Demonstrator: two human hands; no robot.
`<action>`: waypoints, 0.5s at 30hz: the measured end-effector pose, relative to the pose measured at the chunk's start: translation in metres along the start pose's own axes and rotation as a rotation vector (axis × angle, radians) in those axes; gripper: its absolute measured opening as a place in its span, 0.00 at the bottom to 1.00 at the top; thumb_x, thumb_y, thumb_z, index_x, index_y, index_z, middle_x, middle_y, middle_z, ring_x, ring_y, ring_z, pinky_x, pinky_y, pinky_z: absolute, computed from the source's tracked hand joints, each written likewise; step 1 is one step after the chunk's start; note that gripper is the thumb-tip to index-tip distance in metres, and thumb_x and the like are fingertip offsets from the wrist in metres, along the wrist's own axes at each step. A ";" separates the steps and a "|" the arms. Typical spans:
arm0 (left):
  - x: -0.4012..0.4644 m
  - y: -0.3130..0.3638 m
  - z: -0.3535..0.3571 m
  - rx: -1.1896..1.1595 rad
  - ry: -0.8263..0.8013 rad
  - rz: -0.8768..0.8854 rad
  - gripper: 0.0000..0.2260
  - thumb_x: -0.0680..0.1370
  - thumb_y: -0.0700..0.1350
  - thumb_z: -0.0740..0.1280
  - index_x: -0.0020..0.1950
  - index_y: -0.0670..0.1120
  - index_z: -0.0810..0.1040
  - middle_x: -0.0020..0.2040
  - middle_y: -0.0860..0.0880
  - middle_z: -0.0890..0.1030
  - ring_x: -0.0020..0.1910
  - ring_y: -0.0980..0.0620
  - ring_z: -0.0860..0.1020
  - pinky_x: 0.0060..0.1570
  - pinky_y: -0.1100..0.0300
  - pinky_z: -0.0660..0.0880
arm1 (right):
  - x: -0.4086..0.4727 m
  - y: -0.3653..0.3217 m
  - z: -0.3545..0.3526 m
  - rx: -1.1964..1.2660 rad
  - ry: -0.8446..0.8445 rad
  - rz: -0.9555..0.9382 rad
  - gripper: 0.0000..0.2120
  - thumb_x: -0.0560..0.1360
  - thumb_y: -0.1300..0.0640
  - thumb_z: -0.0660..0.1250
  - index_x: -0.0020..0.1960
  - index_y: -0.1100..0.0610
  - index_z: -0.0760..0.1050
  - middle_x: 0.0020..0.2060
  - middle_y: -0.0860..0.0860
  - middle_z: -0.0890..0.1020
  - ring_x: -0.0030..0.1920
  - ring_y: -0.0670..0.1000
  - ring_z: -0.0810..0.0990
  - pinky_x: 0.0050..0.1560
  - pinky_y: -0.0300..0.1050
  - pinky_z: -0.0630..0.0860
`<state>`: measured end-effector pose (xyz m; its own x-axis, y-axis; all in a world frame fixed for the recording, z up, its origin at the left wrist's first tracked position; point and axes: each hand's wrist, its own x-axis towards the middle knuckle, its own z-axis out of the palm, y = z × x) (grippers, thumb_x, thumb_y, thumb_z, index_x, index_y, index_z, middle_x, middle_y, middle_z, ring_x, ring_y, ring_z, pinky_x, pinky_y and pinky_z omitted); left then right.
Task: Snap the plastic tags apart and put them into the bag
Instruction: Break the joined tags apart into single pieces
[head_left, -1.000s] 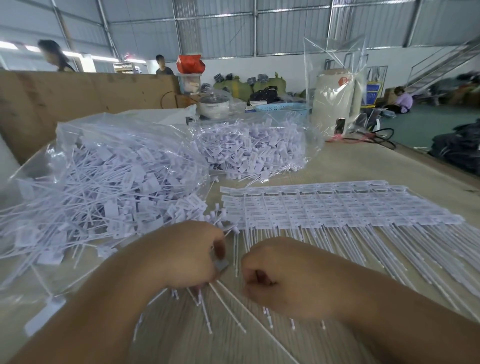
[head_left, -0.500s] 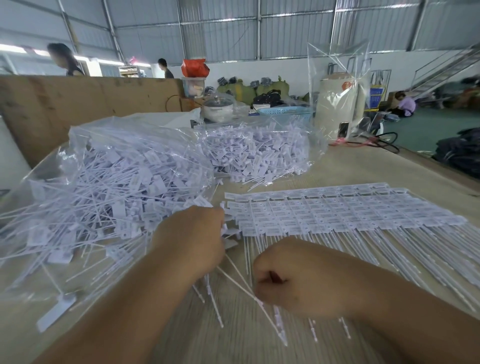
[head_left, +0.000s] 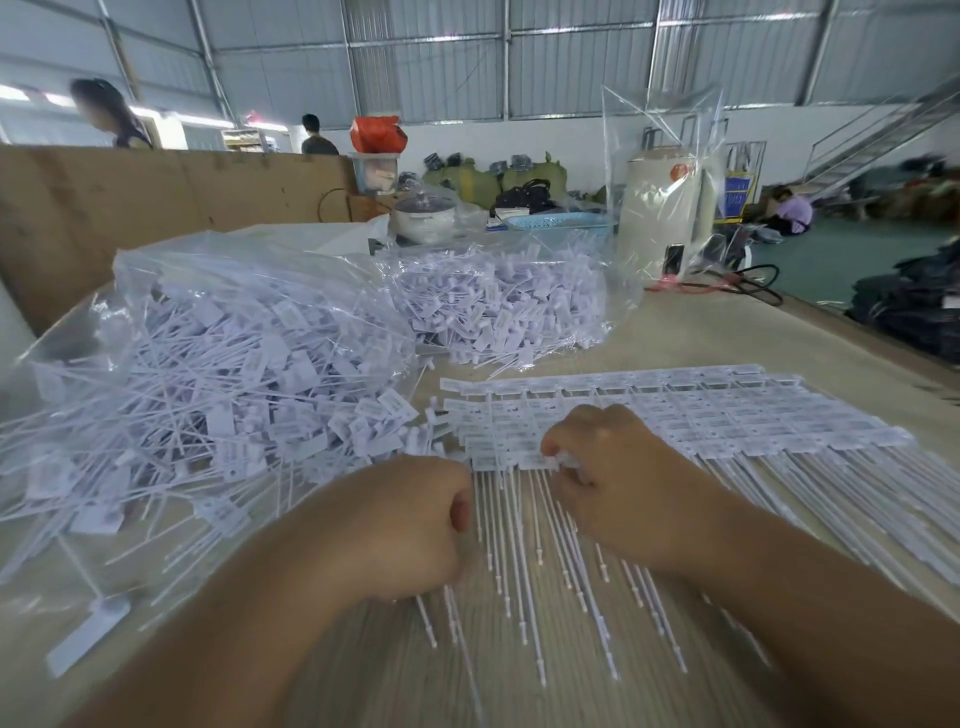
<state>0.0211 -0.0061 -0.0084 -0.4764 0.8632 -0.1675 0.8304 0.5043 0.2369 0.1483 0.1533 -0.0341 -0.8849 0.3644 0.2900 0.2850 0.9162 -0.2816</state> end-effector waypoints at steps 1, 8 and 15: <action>0.001 -0.002 0.000 0.012 0.024 0.004 0.07 0.74 0.45 0.68 0.45 0.57 0.72 0.39 0.56 0.76 0.37 0.59 0.75 0.32 0.63 0.67 | 0.000 0.001 0.003 -0.034 -0.053 0.002 0.13 0.78 0.56 0.60 0.61 0.55 0.73 0.55 0.48 0.74 0.58 0.51 0.68 0.59 0.47 0.69; 0.010 -0.012 0.002 -0.033 0.207 -0.020 0.04 0.75 0.48 0.67 0.46 0.57 0.74 0.39 0.57 0.75 0.35 0.59 0.74 0.33 0.61 0.67 | 0.001 0.000 0.008 -0.079 -0.062 -0.012 0.16 0.77 0.56 0.61 0.64 0.52 0.72 0.55 0.47 0.76 0.58 0.52 0.69 0.61 0.48 0.66; 0.024 0.000 0.014 -0.120 0.499 0.124 0.05 0.76 0.56 0.67 0.48 0.57 0.75 0.37 0.59 0.74 0.36 0.62 0.73 0.33 0.61 0.66 | 0.001 -0.009 0.007 -0.121 0.047 -0.073 0.18 0.72 0.61 0.63 0.60 0.50 0.74 0.51 0.47 0.77 0.54 0.50 0.68 0.57 0.47 0.68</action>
<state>0.0133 0.0139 -0.0258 -0.4803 0.8096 0.3375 0.8645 0.3717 0.3384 0.1420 0.1444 -0.0375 -0.8874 0.3009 0.3493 0.2655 0.9529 -0.1464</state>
